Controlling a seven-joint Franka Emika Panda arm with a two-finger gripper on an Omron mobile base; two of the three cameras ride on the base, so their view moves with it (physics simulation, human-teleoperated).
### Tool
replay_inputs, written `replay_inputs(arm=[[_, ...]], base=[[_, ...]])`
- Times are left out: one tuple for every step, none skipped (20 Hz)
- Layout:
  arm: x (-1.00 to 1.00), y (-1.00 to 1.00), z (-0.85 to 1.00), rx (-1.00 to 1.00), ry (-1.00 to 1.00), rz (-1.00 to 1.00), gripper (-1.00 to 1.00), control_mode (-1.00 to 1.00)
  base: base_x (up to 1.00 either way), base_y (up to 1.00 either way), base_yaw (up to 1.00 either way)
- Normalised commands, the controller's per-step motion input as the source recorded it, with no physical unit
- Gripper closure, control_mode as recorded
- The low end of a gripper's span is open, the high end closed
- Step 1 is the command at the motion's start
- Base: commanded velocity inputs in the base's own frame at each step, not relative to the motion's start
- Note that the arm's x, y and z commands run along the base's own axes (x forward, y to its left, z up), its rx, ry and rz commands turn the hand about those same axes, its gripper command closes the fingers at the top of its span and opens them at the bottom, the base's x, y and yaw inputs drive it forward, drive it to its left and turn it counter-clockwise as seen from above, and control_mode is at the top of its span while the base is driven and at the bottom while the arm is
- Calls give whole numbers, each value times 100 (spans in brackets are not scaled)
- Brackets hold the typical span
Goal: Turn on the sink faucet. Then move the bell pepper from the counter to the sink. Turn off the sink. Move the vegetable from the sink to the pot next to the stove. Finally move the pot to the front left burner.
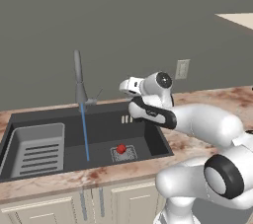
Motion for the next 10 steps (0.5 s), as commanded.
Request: replay_inputs(arm=[[0, -6, 41, 19, 29, -39, -100, -100], [0, -5, 46, 20, 29, -38, -100, -100], [4, -8, 46, 19, 30, -34, -100, -100], [6, -12, 41, 19, 31, -32, -100, -100], [2, -16, 24, 19, 30, -28, -100, -100], [0, -11, 11, 18, 30, -27, -100, -100], [0, -7, 0, 18, 28, -26, -100, -100], [0, -5, 0, 19, 27, -25, -100, -100], [0, -2, 0, 22, 22, -25, -100, -100], [0, -2, 0, 25, 20, -25, -100, -100]], base=[[0, 0, 0], [0, 0, 0], [0, 0, 0], [0, 0, 0], [0, 0, 0], [0, 0, 0], [0, 0, 0], [0, 0, 0], [0, 0, 0], [0, 0, 0]])
